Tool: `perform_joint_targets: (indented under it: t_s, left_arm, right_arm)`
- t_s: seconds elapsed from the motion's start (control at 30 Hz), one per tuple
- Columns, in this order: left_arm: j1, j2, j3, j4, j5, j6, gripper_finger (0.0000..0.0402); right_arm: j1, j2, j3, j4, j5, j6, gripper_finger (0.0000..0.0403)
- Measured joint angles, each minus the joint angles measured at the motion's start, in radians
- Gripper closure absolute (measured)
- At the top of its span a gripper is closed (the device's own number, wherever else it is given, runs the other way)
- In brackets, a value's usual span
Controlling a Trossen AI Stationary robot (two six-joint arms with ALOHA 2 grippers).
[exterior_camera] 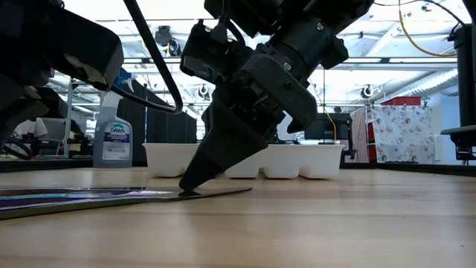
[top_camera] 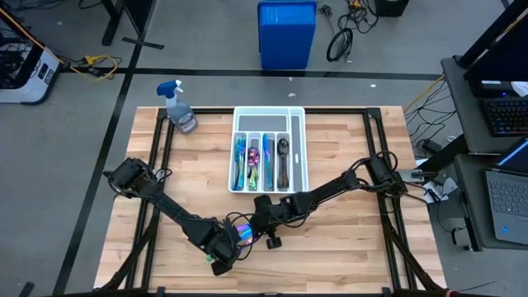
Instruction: Sort silverware
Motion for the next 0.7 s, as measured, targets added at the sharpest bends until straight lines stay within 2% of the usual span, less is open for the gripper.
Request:
perform_joint_targets:
  t_s: [0.7]
  left_arm:
    - [-0.017,-0.002,0.001,0.000,0.007,-0.009,0.0401]
  right_arm:
    - [0.009,-0.005,0.003,0.022,0.000,-0.018,0.0318]
